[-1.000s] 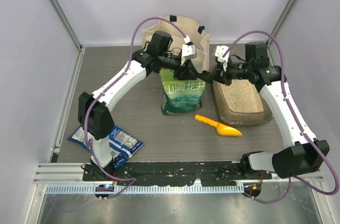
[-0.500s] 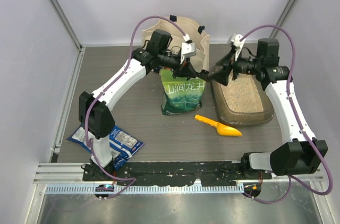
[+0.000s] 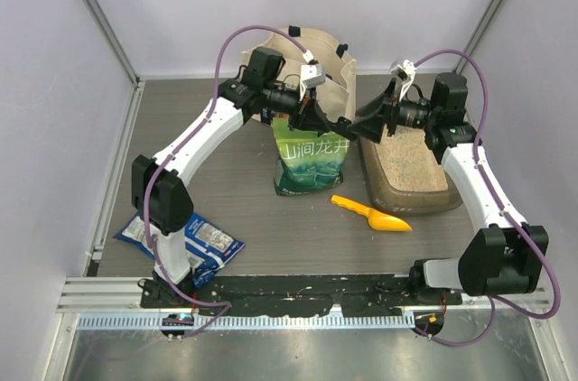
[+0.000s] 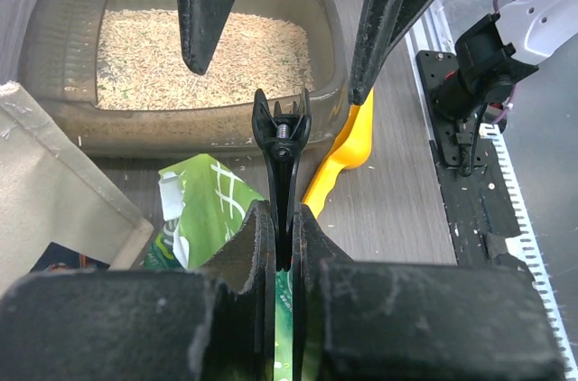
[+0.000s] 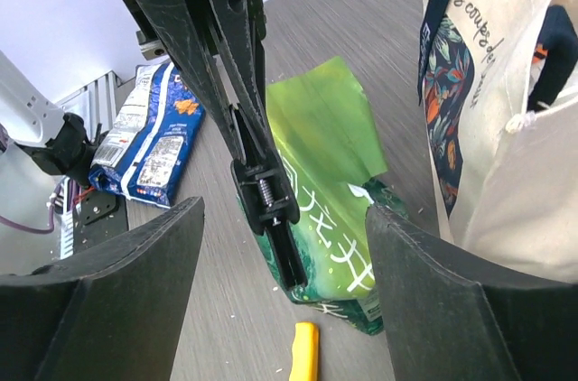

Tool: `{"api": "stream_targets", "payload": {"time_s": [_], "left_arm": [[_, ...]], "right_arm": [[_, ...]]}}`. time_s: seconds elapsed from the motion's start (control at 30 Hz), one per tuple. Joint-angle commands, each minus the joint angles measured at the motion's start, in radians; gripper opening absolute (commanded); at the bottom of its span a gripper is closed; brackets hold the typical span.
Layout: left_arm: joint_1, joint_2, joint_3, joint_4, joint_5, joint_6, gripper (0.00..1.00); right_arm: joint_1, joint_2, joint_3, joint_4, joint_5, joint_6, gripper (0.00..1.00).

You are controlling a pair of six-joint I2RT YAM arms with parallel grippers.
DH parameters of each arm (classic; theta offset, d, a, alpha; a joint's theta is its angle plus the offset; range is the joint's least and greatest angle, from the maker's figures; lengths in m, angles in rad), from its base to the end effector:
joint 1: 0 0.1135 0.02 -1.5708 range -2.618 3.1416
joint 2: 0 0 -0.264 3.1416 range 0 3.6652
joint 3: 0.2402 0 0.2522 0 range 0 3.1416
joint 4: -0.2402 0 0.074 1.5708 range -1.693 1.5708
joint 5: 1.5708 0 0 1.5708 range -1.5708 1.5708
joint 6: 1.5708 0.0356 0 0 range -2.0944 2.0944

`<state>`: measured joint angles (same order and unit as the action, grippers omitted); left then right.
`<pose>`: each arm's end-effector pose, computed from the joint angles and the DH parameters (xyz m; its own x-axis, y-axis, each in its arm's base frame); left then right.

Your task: Fill the litter box with clean litter

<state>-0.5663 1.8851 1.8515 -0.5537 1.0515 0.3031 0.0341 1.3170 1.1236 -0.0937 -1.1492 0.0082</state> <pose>0.3419 -0.2540 0.3655 -0.1848 0.2930 -0.9381 0.9758 -0.0591 -0.2107 0.2893 0.0424 0.3558 -0.2903 -0.0065 -0.9569 -0.8862 0.3792 0.2662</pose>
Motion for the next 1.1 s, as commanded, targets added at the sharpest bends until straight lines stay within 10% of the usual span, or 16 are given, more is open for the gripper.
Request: {"api": "stream_targets", "payload": {"time_s": [0.0, 0.9, 1.03, 1.07], "left_arm": [[0.005, -0.023, 0.005, 0.040, 0.045, -0.044, 0.00], [0.008, -0.007, 0.015, 0.032, 0.047, -0.065, 0.00], [0.008, -0.003, 0.020, 0.029, 0.044, -0.070, 0.01], [0.008, 0.002, 0.026, 0.029, 0.032, -0.073, 0.16]], "right_arm": [[0.015, 0.005, 0.021, 0.114, -0.043, 0.027, 0.76], [0.064, 0.057, 0.053, 0.075, -0.084, -0.014, 0.45], [0.066, 0.068, 0.048, 0.140, -0.104, 0.045, 0.23], [0.067, 0.071, 0.048, 0.147, -0.107, 0.055, 0.17]]}}
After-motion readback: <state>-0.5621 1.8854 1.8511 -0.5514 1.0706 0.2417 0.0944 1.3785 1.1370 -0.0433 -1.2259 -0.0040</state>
